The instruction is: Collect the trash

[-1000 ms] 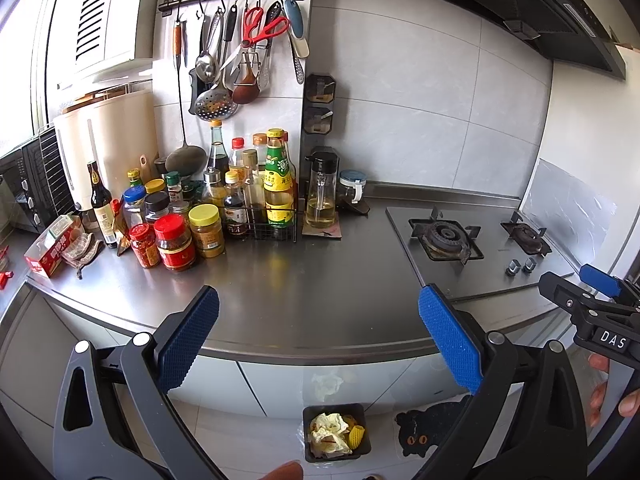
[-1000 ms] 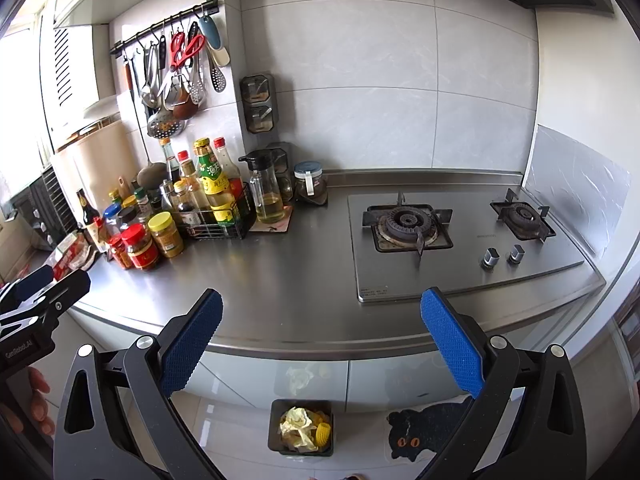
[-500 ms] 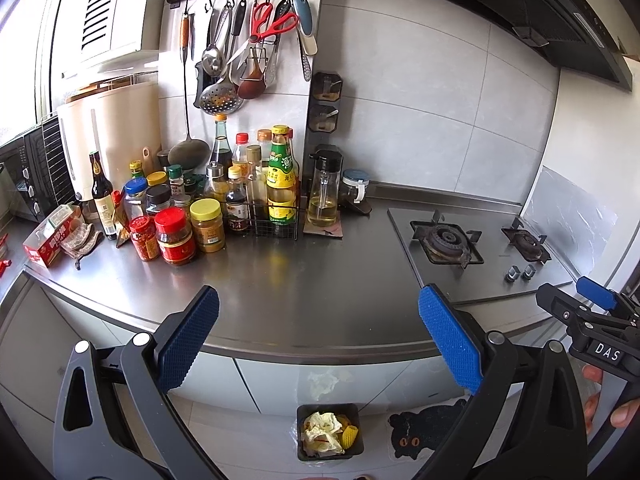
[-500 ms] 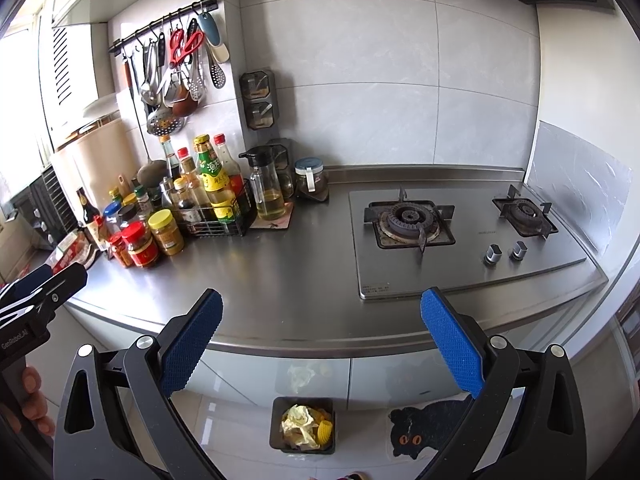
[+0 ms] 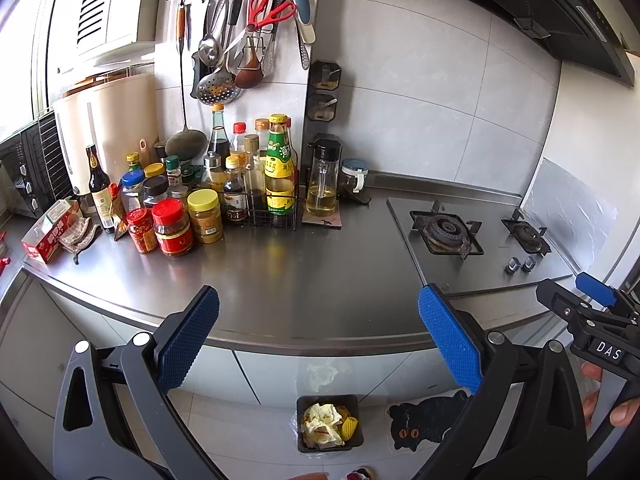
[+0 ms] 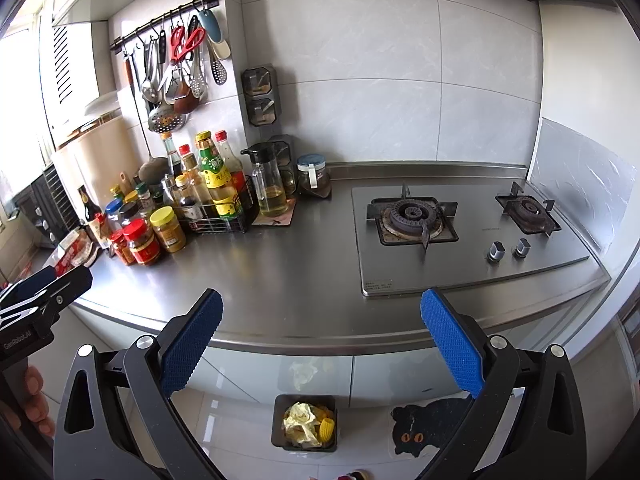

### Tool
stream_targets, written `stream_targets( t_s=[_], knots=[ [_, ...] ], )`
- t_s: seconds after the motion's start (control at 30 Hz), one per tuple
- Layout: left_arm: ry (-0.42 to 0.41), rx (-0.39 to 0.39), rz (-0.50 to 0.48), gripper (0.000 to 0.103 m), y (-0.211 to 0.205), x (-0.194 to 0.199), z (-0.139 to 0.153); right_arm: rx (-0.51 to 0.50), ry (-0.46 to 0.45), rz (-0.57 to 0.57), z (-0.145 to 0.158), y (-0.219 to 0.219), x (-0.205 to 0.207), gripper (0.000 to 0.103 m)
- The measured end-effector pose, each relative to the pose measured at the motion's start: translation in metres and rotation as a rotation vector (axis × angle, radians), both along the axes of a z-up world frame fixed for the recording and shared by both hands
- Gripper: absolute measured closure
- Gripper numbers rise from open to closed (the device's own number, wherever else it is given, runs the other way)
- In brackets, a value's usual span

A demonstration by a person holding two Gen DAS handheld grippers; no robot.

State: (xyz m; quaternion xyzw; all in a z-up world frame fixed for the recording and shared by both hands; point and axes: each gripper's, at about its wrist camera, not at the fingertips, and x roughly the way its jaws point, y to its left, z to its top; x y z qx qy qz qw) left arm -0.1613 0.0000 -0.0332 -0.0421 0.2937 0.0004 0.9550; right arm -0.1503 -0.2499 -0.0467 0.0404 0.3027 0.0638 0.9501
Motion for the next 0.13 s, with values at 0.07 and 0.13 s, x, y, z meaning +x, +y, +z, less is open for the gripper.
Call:
stream_targets(
  t_s=[0.07, 0.13],
  knots=[
    [-0.001, 0.007, 0.002, 0.008, -0.0007, -0.0003, -0.0008, 0.001, 0.001, -0.002, -0.0006, -0.0005, 0.0000, 0.003],
    [0.001, 0.010, 0.005, 0.008, -0.0008, -0.0006, -0.0017, 0.003, 0.001, -0.002, -0.0008, -0.0015, -0.0007, 0.003]
  ],
)
